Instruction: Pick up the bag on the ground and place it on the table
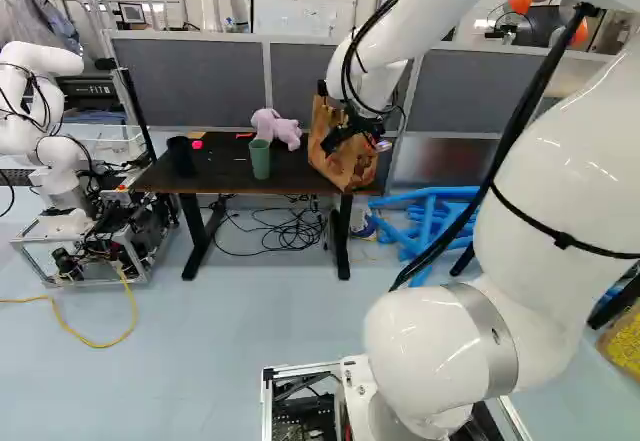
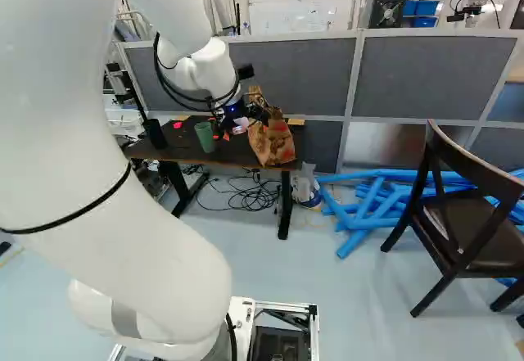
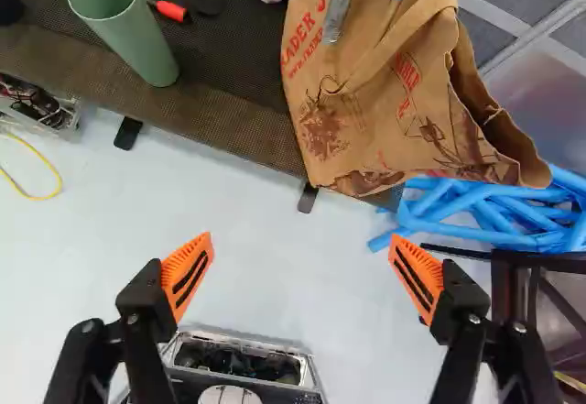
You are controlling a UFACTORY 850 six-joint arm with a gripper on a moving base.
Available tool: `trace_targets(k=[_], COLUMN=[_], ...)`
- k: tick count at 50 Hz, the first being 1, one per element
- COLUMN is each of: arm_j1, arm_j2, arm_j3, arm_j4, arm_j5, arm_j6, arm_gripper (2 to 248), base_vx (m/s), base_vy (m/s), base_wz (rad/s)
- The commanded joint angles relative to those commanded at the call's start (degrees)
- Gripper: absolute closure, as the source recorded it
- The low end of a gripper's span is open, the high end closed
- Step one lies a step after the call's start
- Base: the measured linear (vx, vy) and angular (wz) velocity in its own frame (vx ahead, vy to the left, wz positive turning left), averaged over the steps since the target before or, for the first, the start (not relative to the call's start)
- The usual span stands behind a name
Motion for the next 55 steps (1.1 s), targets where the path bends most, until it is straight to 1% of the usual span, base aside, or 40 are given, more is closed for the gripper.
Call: trace_targets(k=[30,46,55], arm_j1=[-0.1,-0.1,-0.1], arm_j2=[5.1,7.4,8.5], arm_j3=[15.1,21.9,25.1], arm_j4=[1.4,2.0,2.3], arm_j5=[23.7,34.2,39.3], arm_j6=[3.8,5.5,6.4], arm_gripper=[3,3,3], base_vx=[0.000,0.000,0.000], base_vy=[0.000,0.000,0.000], base_wz=[0.000,0.000,0.000])
